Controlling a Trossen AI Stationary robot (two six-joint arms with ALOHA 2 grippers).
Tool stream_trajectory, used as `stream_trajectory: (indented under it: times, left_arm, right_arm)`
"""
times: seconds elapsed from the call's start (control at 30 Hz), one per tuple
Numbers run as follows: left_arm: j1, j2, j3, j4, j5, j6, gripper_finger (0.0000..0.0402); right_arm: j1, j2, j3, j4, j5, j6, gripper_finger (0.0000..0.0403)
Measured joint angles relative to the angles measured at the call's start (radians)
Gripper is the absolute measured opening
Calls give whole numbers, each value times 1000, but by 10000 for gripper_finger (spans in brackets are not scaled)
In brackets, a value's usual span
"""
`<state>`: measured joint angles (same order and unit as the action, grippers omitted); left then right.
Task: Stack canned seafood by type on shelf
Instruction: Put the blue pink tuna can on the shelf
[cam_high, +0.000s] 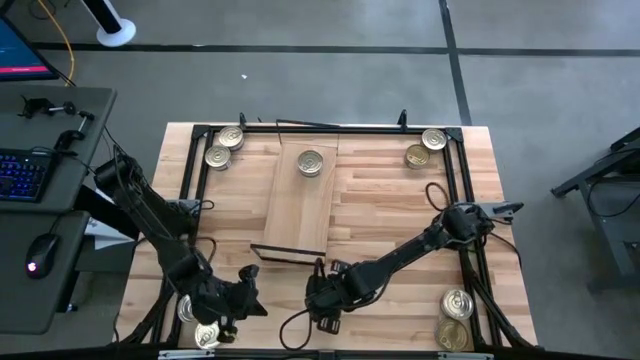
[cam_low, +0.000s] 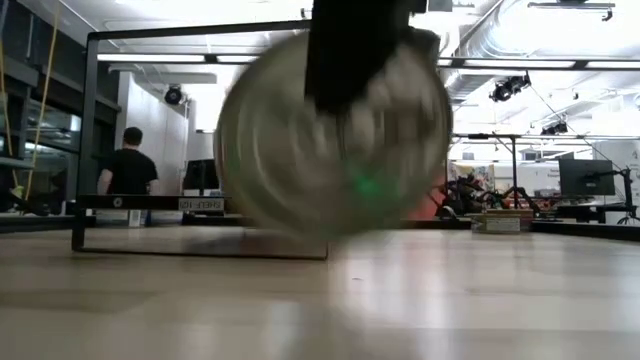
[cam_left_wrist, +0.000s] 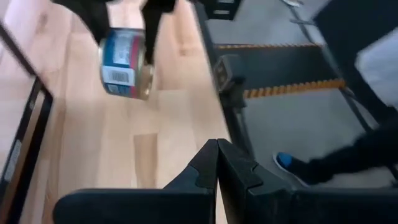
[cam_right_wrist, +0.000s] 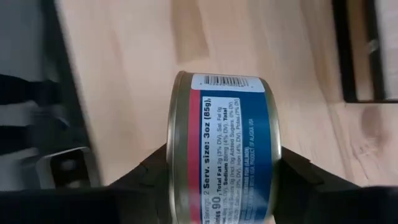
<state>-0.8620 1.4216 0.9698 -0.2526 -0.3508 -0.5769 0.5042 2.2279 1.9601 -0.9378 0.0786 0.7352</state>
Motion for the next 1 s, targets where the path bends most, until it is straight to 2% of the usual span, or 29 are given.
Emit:
stream_trajectory:
  times: [0.13,0.27,0.5,0.6,0.7,0.8,1.0]
  left_arm:
    - [34,-97,21,-46,56,60,0]
    - [43,-231,30,-100,43,119,0]
    - [50,-458,31,-174,-170,270,0]
    - [86,-507,31,-221,-189,353,0]
    - [141,-536,21,-279,-170,361,0]
    - [202,-554,-21,-310,-109,362,0]
    - [290,-623,-178,-242,49,300,0]
  right_arm:
    - [14,-52,0,-7,22,23,169]
    - [31,-97,0,-18,40,66,169]
    - [43,-181,0,18,127,136,169]
    - [30,-223,0,64,213,154,169]
    - [-1,-243,1,97,264,146,169]
    - [-46,-252,1,106,280,122,169]
    - [-154,-254,1,128,241,41,169]
